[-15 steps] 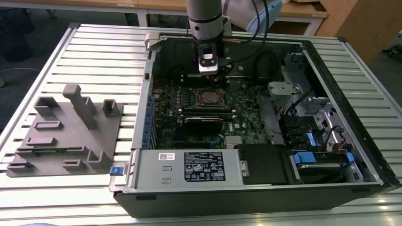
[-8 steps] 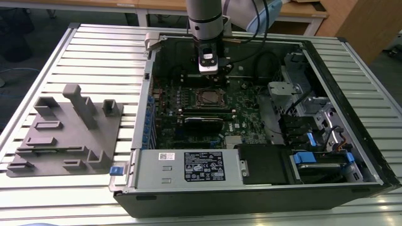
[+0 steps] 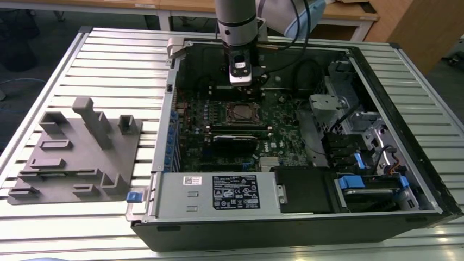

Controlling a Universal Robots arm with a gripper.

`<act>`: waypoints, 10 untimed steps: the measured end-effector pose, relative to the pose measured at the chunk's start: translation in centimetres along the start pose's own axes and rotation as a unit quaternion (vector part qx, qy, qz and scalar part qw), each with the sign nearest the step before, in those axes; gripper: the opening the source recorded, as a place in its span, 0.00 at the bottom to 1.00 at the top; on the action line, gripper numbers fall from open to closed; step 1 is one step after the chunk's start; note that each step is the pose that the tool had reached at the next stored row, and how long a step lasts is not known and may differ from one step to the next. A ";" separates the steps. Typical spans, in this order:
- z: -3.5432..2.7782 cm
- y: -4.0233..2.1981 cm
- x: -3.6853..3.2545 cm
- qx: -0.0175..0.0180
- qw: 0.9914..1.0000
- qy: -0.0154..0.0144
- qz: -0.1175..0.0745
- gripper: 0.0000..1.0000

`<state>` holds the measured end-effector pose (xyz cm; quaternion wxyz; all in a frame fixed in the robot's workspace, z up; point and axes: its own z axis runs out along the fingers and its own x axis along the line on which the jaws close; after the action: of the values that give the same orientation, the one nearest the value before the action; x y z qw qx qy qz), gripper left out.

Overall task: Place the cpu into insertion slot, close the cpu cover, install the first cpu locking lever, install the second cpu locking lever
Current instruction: 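Install the first cpu locking lever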

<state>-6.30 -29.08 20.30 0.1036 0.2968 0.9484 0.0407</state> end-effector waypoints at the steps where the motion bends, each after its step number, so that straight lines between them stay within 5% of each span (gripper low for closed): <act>1: 0.00 0.01 0.01 0.000 1.000 0.000 0.000 0.11; 10: -0.01 0.16 0.12 0.000 1.000 0.000 0.000 0.11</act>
<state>-6.31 -28.87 20.31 0.1035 0.2969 0.9484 0.0405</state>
